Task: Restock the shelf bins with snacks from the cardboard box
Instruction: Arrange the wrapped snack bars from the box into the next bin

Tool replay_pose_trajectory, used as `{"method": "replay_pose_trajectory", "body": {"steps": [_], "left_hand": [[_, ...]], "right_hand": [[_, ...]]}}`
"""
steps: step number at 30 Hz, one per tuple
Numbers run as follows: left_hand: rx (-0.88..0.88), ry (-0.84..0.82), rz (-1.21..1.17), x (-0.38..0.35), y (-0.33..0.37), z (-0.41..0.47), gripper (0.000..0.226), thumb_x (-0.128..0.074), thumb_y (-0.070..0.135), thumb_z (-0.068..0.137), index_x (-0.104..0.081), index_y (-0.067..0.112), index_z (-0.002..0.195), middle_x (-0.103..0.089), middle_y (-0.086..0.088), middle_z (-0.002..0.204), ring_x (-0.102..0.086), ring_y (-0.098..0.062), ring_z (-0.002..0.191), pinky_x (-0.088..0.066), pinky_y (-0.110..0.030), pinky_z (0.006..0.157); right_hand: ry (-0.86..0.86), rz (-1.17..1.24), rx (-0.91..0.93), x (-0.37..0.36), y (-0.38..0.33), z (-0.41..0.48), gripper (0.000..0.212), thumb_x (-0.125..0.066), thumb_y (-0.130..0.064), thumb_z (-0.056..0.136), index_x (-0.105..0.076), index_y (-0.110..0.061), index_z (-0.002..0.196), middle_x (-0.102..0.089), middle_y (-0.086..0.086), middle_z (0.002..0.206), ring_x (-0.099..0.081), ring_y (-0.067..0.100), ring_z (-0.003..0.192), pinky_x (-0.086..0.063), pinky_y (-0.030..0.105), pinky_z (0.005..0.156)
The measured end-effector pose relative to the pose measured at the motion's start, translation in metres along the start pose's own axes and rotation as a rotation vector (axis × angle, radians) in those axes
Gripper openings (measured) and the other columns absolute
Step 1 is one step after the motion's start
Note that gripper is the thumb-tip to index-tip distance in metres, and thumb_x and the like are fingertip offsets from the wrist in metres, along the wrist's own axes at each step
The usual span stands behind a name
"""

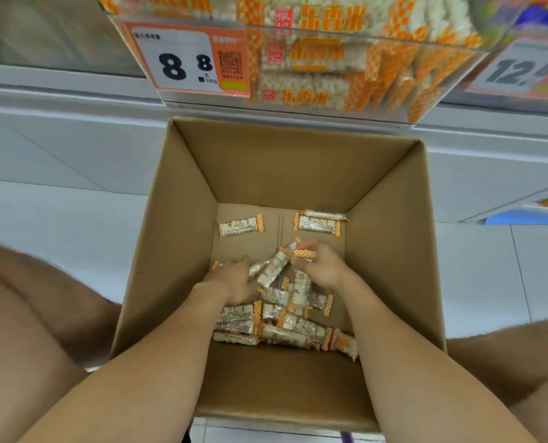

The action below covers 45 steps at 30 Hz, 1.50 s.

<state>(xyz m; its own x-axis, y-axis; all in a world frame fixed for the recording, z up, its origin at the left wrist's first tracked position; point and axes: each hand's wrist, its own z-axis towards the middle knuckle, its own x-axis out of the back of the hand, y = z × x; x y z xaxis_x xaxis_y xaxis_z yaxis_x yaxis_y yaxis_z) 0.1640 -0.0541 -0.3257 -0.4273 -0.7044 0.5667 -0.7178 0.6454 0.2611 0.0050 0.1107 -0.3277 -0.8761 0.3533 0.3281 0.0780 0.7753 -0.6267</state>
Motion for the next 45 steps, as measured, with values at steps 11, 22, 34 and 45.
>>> {"method": "replay_pose_trajectory", "body": {"steps": [11,22,34,45], "left_hand": [[-0.279,0.29,-0.196,0.09,0.04,-0.082,0.049,-0.089,0.022,0.069,-0.063,0.03,0.11,-0.072,0.008,0.108,-0.068,-0.013,0.094,-0.058,-0.039,0.084],[-0.562,0.344,-0.325,0.221,0.084,-0.195,0.07,-0.091,0.005,0.071,-0.057,0.03,0.127,-0.072,0.007,0.11,-0.065,-0.007,0.086,-0.047,-0.017,0.068],[-0.687,0.444,-0.742,0.228,0.126,-0.219,0.044,-0.064,-0.004,0.095,-0.067,0.023,0.129,-0.072,0.007,0.125,-0.073,-0.016,0.101,-0.063,-0.042,0.089],[-0.805,0.553,-1.143,0.213,0.161,-0.218,0.038,-0.054,0.052,0.102,-0.079,0.025,0.109,-0.076,-0.011,0.109,-0.067,-0.028,0.1,-0.051,-0.047,0.09]], "right_hand": [[0.032,0.048,0.2,0.046,-0.112,-0.07,0.041,-0.043,-0.032,0.101,-0.069,-0.008,0.123,-0.079,0.003,0.096,-0.064,0.021,0.087,-0.053,0.044,0.092],[0.241,-0.603,0.822,0.108,-0.227,-0.17,0.067,-0.094,-0.045,0.072,-0.072,-0.023,0.131,-0.074,-0.011,0.11,-0.061,-0.005,0.092,-0.04,0.002,0.076],[0.633,-0.003,0.832,0.146,-0.251,-0.21,0.033,-0.073,-0.033,0.096,-0.059,-0.036,0.125,-0.047,-0.017,0.068,-0.042,0.001,0.056,-0.038,0.019,0.056],[0.755,0.482,0.887,0.162,-0.255,-0.238,0.025,-0.069,-0.016,0.101,-0.066,-0.014,0.125,-0.076,0.009,0.071,-0.073,0.017,0.064,-0.061,0.031,0.063]]}}
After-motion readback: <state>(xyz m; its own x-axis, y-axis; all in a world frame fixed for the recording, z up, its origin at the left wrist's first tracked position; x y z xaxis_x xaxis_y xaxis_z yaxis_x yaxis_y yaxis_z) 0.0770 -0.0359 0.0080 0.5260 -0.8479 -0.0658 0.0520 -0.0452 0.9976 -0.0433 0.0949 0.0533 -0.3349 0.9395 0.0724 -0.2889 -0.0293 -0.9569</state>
